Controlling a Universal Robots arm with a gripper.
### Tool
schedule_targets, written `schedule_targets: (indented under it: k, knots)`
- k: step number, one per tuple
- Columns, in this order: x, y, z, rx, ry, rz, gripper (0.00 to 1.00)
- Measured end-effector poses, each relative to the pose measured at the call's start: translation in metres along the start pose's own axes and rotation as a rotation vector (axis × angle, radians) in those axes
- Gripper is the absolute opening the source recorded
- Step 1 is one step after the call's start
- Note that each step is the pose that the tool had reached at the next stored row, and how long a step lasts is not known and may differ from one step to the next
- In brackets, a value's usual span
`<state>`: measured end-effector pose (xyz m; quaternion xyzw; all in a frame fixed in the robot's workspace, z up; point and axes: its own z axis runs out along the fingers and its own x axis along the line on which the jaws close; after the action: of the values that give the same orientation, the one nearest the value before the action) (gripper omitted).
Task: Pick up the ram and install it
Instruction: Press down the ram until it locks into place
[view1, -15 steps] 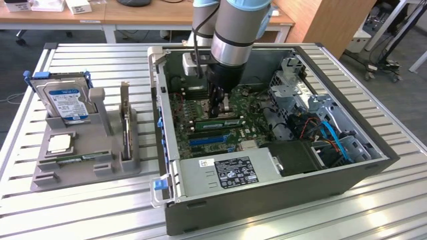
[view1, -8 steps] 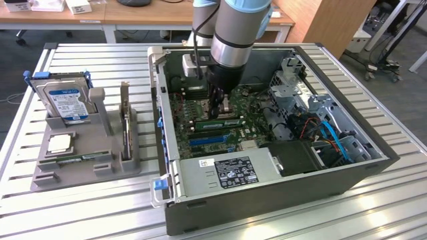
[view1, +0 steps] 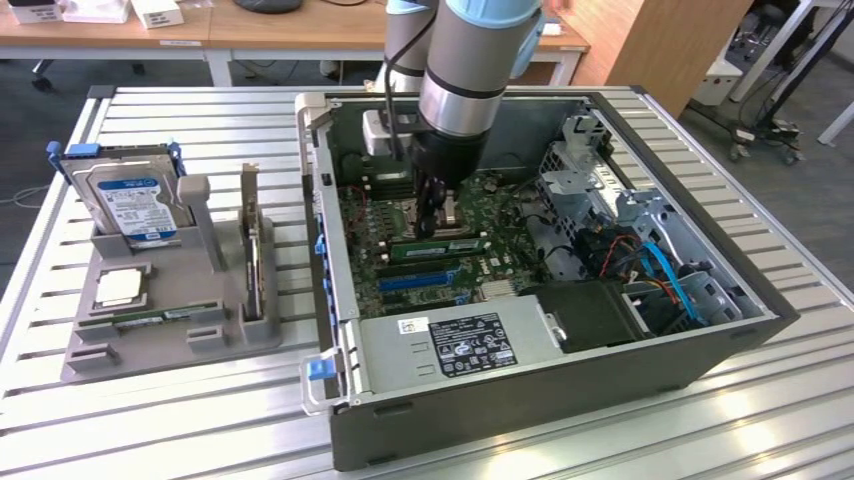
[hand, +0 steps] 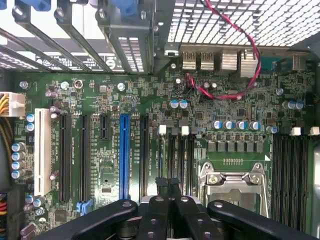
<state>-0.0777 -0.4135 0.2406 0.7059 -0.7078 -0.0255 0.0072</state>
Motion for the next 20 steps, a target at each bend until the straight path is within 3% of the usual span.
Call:
schedule_targets:
  k: [20]
  knots:
    - [0.0026,0.0014,0.0055,0.0003,0.0002,0.000,0.10]
